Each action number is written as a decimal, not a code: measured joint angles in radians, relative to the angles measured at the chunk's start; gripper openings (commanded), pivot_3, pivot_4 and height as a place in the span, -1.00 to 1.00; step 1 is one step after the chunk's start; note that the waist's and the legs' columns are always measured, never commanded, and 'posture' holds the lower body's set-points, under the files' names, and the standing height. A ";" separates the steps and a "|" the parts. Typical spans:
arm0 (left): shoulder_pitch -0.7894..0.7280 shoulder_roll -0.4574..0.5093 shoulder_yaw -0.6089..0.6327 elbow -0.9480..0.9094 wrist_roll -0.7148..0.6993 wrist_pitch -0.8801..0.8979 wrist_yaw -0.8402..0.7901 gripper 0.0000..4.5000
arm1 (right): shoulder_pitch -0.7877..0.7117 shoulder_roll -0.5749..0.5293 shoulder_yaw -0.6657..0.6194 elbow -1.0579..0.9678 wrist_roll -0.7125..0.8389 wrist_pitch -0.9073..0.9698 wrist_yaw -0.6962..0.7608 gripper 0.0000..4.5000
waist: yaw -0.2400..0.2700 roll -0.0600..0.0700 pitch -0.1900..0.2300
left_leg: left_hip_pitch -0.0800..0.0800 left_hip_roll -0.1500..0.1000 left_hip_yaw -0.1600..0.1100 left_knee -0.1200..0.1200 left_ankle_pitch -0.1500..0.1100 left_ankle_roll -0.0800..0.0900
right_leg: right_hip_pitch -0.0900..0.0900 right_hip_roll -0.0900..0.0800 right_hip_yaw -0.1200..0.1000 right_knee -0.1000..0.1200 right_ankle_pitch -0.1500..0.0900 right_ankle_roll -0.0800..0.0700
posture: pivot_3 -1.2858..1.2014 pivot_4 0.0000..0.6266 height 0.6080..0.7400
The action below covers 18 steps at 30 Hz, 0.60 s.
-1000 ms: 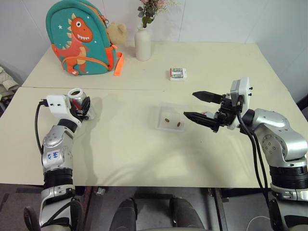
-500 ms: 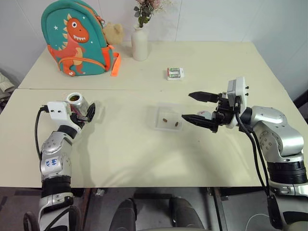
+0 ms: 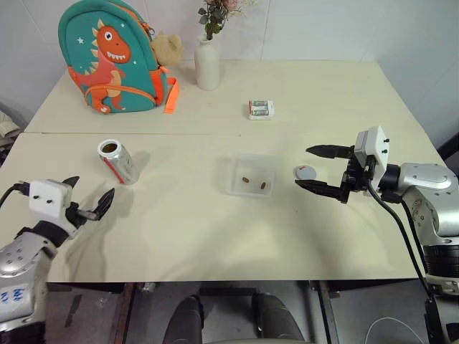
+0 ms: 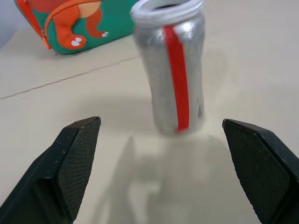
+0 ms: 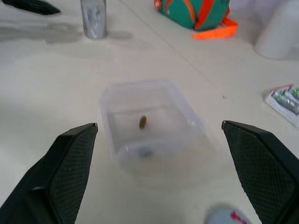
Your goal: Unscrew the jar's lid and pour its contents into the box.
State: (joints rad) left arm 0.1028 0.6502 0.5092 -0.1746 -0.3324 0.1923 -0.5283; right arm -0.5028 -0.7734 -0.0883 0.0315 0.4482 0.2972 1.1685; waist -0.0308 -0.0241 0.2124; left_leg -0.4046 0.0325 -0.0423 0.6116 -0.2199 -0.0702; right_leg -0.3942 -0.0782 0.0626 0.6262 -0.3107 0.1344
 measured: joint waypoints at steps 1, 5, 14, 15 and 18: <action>0.025 0.015 0.000 -0.025 -0.009 -0.010 -0.039 0.98 | 0.000 -0.006 0.001 0.006 -0.007 -0.010 0.007 1.00 | 0.001 0.000 0.000 | 0.000 0.000 0.001 0.000 0.000 0.000 | 0.000 -0.001 0.000 0.000 -0.001 -0.001 | 0.03 -0.52 1.00; 0.016 0.084 -0.014 -0.097 -0.060 -0.055 -0.192 0.98 | 0.009 -0.029 0.000 0.009 -0.029 -0.036 0.031 1.00 | 0.007 0.000 0.000 | 0.000 0.000 0.001 0.000 0.000 0.000 | 0.001 -0.001 0.000 -0.001 -0.006 -0.013 | 0.03 -0.52 1.00; -0.327 0.162 -0.190 -0.007 -0.077 -0.061 -0.364 0.98 | 0.072 -0.050 -0.032 -0.074 -0.013 -0.029 0.041 1.00 | 0.001 0.001 0.000 | 0.000 0.000 0.002 0.000 0.001 0.001 | 0.001 0.000 0.000 -0.001 0.004 0.004 | 0.03 -0.52 1.00; -0.340 0.163 -0.202 -0.002 -0.077 -0.059 -0.376 0.98 | 0.085 -0.050 -0.036 -0.083 -0.008 -0.028 0.039 1.00 | -0.005 0.001 0.000 | 0.000 0.000 0.002 0.000 0.000 0.001 | 0.001 0.000 0.000 -0.001 0.004 0.004 | 0.03 -0.52 1.00; -0.340 0.161 -0.237 0.023 -0.077 -0.052 -0.404 0.98 | 0.119 -0.051 -0.040 -0.087 -0.007 -0.021 0.031 1.00 | -0.012 0.001 0.000 | 0.000 0.001 0.002 -0.001 -0.001 0.002 | -0.001 0.000 0.000 -0.001 0.003 0.004 | 0.03 -0.52 1.00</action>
State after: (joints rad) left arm -0.2375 0.8111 0.2722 -0.1516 -0.4095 0.1398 -0.9318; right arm -0.3842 -0.8241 -0.1281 -0.0558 0.4416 0.2760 1.1991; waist -0.0431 -0.0235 0.2126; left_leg -0.4048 0.0331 -0.0404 0.6109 -0.2209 -0.0679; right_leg -0.3950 -0.0783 0.0624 0.6256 -0.3075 0.1383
